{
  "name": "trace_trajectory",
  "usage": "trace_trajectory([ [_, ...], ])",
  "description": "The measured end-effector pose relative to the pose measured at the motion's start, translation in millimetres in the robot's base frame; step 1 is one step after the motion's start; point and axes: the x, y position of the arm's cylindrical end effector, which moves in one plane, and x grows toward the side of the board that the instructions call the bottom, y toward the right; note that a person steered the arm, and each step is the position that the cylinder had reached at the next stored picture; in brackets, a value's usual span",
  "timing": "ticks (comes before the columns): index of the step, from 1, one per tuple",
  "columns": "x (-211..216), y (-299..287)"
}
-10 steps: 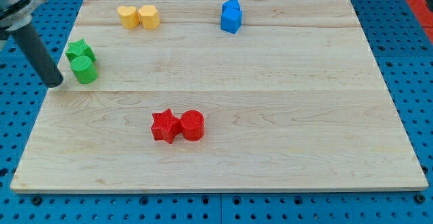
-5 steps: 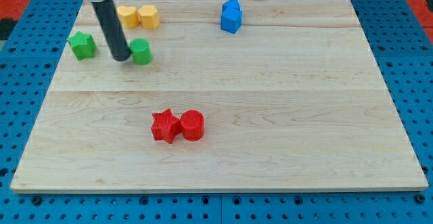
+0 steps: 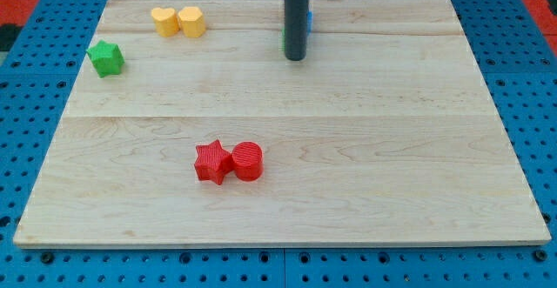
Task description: Push the green circle towards the top right corner
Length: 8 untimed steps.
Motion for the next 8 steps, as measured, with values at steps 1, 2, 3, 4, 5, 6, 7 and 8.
trace_trajectory([
  [1,-3.8,-47.2],
  [2,-12.7,-80.1],
  [3,-34.8,-46.1],
  [4,-38.0,-4.4],
  [5,-38.0,28.3],
  [6,-29.6,37.9],
  [7,-10.6,35.2],
  [8,-1.9,45.8],
])
